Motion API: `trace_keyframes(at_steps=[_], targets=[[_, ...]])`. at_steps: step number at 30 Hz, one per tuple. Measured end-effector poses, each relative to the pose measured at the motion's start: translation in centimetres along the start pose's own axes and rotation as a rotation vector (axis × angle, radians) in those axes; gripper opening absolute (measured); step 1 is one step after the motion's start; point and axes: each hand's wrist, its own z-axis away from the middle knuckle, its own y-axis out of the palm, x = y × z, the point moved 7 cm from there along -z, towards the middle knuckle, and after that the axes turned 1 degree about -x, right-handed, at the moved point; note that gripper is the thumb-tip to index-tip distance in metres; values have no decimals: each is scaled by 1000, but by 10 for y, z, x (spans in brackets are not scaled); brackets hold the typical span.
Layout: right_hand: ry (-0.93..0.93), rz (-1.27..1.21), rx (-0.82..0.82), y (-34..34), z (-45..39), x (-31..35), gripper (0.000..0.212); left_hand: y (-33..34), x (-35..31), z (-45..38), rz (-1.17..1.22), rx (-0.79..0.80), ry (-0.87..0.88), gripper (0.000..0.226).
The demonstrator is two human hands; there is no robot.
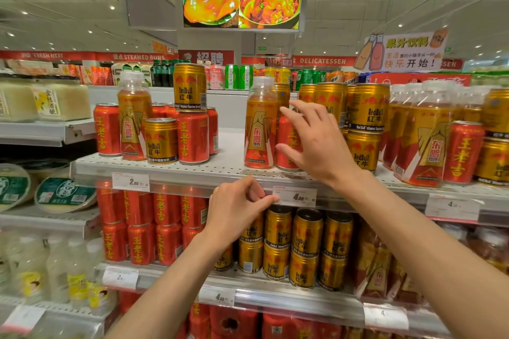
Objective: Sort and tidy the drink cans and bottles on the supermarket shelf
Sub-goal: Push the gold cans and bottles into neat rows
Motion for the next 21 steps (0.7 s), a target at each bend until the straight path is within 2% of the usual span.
trace_keyframes(at_steps=[3, 7, 10, 21], targets=[[31, -28, 3, -11, 7, -12, 66, 1, 1, -1, -4, -2, -8, 37], [102, -68, 110, 5, 10, -20, 72, 0, -1, 0, -9, -2, -4, 36], [140, -175, 117, 11, 12, -22, 72, 0, -2, 0, -16, -5, 0, 36], [130, -254, 137, 11, 16, -23, 76, -2, -6, 3, -45, -12, -6, 38]])
